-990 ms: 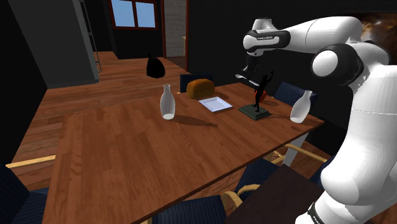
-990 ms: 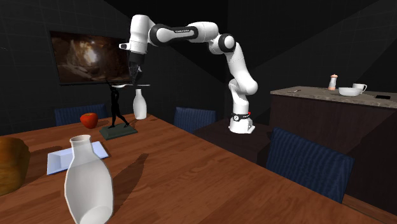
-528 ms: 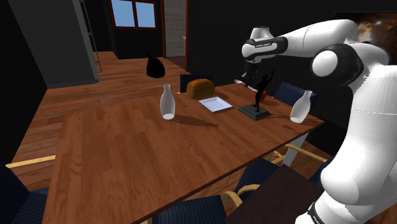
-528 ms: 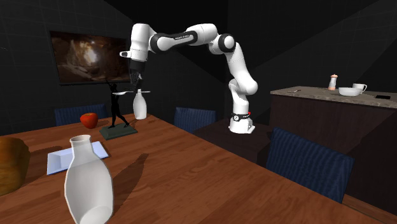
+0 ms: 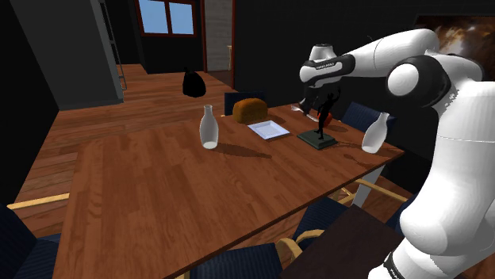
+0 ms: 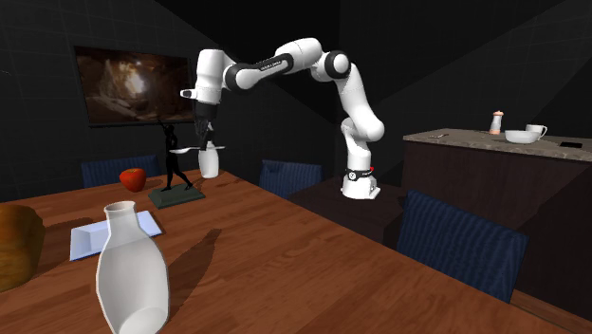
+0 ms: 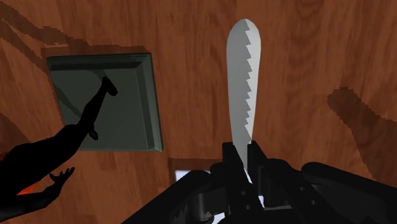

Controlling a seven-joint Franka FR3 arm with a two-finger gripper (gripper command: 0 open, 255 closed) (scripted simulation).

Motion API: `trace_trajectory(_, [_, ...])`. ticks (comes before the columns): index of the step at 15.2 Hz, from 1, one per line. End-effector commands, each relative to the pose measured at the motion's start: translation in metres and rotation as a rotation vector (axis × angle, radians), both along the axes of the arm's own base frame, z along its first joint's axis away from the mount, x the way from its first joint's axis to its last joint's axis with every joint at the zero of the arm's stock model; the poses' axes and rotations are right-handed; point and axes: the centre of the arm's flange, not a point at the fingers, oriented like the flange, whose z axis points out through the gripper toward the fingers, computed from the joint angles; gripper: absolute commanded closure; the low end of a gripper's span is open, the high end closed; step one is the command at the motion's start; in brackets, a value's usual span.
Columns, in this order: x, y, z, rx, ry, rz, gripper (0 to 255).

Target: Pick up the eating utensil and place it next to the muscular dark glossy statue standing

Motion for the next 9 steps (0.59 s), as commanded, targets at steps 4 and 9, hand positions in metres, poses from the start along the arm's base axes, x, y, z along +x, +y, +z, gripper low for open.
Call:
trace_trajectory(4, [0.0, -0.001, -0.026, 0.0, 0.0, 0.0, 255])
trace_trajectory(9, [0.0, -0.001, -0.053, 0.0, 0.0, 0.0, 255])
